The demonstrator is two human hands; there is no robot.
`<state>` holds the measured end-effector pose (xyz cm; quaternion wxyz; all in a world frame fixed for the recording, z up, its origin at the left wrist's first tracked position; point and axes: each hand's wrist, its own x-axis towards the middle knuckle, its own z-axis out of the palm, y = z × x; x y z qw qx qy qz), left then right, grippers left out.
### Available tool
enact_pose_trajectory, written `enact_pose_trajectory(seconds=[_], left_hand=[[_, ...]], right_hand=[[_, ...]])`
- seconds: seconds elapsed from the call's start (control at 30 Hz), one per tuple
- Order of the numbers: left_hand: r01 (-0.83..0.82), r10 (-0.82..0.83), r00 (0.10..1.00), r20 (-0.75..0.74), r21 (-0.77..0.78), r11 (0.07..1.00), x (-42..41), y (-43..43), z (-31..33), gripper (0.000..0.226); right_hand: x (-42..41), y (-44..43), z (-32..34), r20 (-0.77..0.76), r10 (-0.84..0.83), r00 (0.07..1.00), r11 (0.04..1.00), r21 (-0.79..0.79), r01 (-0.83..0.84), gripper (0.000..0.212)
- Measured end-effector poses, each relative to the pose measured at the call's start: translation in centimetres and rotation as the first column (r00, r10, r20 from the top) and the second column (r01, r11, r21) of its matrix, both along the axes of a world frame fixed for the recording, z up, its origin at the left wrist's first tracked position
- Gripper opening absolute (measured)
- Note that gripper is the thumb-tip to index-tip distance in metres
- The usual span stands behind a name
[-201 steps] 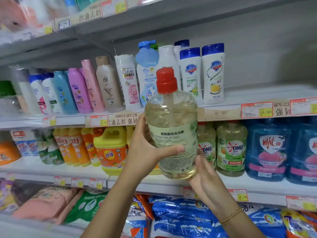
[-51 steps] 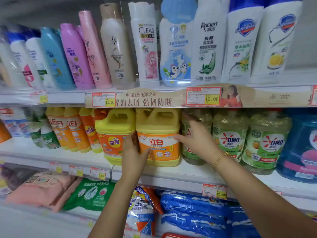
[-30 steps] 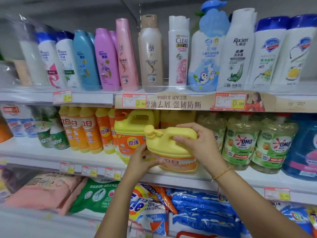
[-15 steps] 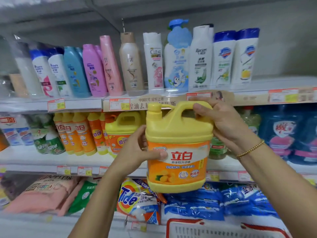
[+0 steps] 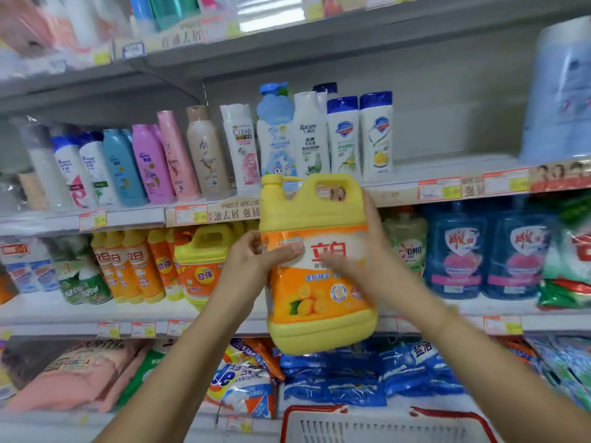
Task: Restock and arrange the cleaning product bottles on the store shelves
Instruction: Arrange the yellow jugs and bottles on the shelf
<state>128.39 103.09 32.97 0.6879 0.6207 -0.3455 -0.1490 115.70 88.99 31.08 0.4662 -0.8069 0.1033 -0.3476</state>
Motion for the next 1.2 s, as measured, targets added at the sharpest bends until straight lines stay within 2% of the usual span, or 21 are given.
enact_pose_trajectory(seconds=[0.07,0.17,0.3,0.43,0.53,0.7,0.8,0.93,1.03,1.1,1.2], left_hand=[[-0.07,0.069,0.997,-0.026,-0.045,0.997,-1.0,-0.2,0.2,0.066],[-0.165,0.165,0.986,-0.013,-0.123,0.979,-2.7,-0.5,0.1,0.067],[-0.262,0.269,0.963,0.022,-0.164,0.951,-5.5,-0.3,-1.3,0.063],[-0.258,0.269,0.963,0.03,-0.21,0.943,-7.6,0.4,-2.2,0.067],[-0.207,0.236,0.959,0.159,-0.179,0.962,-9.0,1.6,-2.0,0.066],[0.048,-0.03,0.958,0.286,-0.056,0.997,-8.5,5.2,-0.8,0.058],[0.201,-0.191,0.954,0.231,-0.017,0.979,-6.5,6.7,-1.7,0.075],[0.304,-0.3,0.952,0.059,-0.083,0.949,-4.2,7.9,-3.1,0.082],[0.312,-0.307,0.947,0.092,-0.05,0.949,-2.9,7.9,-3.3,0.092],[0.299,-0.296,0.95,0.104,-0.015,0.954,-2.1,7.7,-2.9,0.105],[0.232,-0.234,0.972,-0.026,-0.04,0.972,-0.7,7.6,-2.8,0.108]], right_hand=[[-1.0,1.8,-4.0,-0.017,-0.082,0.997,0.989,-0.126,0.079,0.111],[-1.6,3.7,-8.4,0.044,-0.177,0.983,0.962,-0.205,0.182,0.116],[-1.4,4.6,-10.3,0.144,-0.26,0.955,0.942,-0.181,0.284,0.131],[-1.8,5.0,-11.2,0.254,-0.279,0.926,0.912,-0.232,0.339,0.131],[-2.1,5.1,-11.2,0.331,-0.212,0.919,0.932,-0.214,0.293,0.126],[-2.7,6.3,-8.9,0.364,-0.056,0.93,0.974,-0.184,0.131,0.13],[-3.0,6.8,-7.0,0.36,0.051,0.931,0.982,-0.19,0.019,0.134],[-3.1,7.2,-5.8,0.362,0.315,0.877,0.949,-0.105,-0.298,0.13],[-2.9,7.5,-6.2,0.375,0.482,0.792,0.835,0.077,-0.545,0.127],[-2.3,7.8,-6.7,0.406,0.55,0.73,0.704,0.245,-0.667,0.121],[-0.9,8.5,-7.7,0.481,0.608,0.632,0.496,0.392,-0.775,0.108]])
